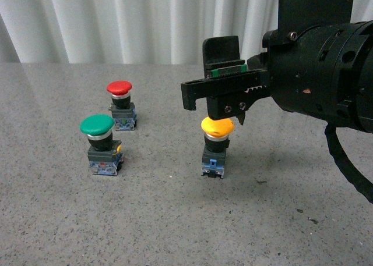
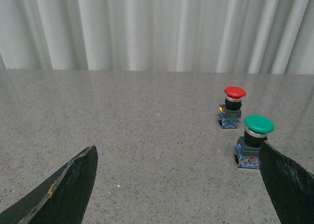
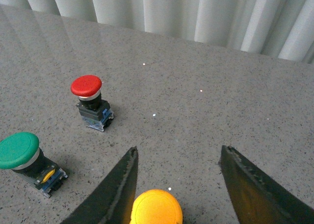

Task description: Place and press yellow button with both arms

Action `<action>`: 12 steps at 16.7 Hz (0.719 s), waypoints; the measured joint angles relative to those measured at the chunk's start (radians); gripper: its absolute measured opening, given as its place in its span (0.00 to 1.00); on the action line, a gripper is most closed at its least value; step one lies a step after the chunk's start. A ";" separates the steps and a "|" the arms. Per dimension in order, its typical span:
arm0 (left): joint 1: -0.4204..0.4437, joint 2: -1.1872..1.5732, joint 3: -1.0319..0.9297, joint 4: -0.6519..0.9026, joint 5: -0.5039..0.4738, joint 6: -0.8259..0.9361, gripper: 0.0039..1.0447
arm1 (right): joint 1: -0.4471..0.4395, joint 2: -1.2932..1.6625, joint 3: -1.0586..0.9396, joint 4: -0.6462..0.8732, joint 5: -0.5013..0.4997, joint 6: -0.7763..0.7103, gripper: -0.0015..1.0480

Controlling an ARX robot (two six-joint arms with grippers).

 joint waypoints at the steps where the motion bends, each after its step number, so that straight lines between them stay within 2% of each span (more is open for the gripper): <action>1: 0.000 0.000 0.000 0.000 0.000 0.000 0.94 | 0.004 0.000 0.003 -0.006 0.000 0.000 0.43; 5: 0.000 0.000 0.000 0.000 0.000 0.000 0.94 | 0.006 0.061 0.020 -0.033 0.001 0.011 0.03; 12: 0.000 0.000 0.000 0.000 0.000 0.000 0.94 | 0.004 0.120 0.045 -0.027 0.006 0.026 0.02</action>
